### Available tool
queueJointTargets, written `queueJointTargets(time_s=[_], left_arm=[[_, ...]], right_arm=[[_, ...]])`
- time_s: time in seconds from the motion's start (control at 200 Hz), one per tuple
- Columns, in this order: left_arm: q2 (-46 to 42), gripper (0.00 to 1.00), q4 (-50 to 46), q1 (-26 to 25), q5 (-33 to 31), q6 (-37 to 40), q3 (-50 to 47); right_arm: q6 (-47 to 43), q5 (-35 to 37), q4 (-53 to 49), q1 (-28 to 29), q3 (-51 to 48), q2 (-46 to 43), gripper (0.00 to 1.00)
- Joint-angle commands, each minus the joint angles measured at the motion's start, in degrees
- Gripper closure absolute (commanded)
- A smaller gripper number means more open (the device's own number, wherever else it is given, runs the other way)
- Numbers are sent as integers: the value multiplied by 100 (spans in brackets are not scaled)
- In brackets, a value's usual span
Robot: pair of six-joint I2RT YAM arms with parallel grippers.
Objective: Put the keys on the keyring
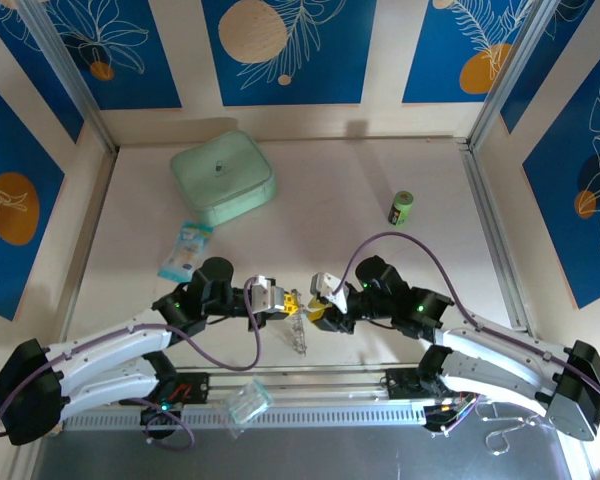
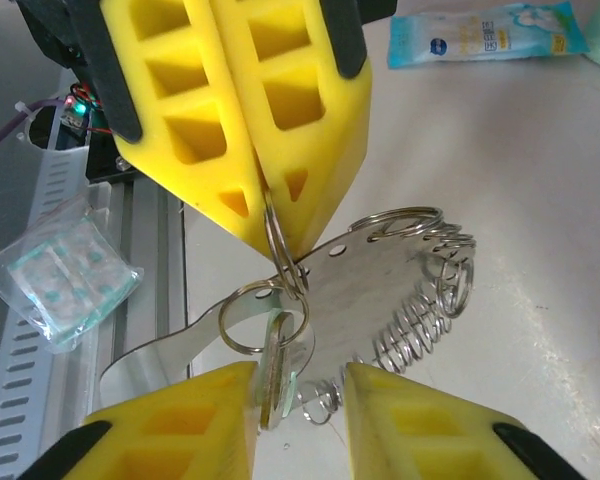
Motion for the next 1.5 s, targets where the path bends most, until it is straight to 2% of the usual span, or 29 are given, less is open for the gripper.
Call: queueJointTargets(time_s=[0.0, 0.12, 0.46, 0.55, 0.655, 0.76, 0.95, 1.49], left_arm=[[-39, 100, 307, -16, 37, -120, 7], [7, 100, 308, -16, -30, -96, 33], [68, 100, 761, -16, 94, -230, 23], [60, 100, 721, -16, 38, -189, 24], [59, 100, 667, -16, 35, -159, 23], [75, 100, 674, -16, 57, -152, 6], [94, 100, 683, -16, 135, -151, -13], [120, 100, 718, -16, 222, -195, -2]], right_arm=[[-52, -148, 31, 13, 99, 54, 83], [-96, -186, 34, -24, 83, 32, 96], [-81, -397, 241, 38, 153, 584, 99], [-55, -326, 249, 77, 163, 571, 97], [-68, -95, 183, 68, 102, 300, 80], [-97, 24, 72, -13, -13, -86, 73], [-41, -106, 262, -143, -106, -444, 73], [9, -270, 1043, -143, -30, 31, 81]])
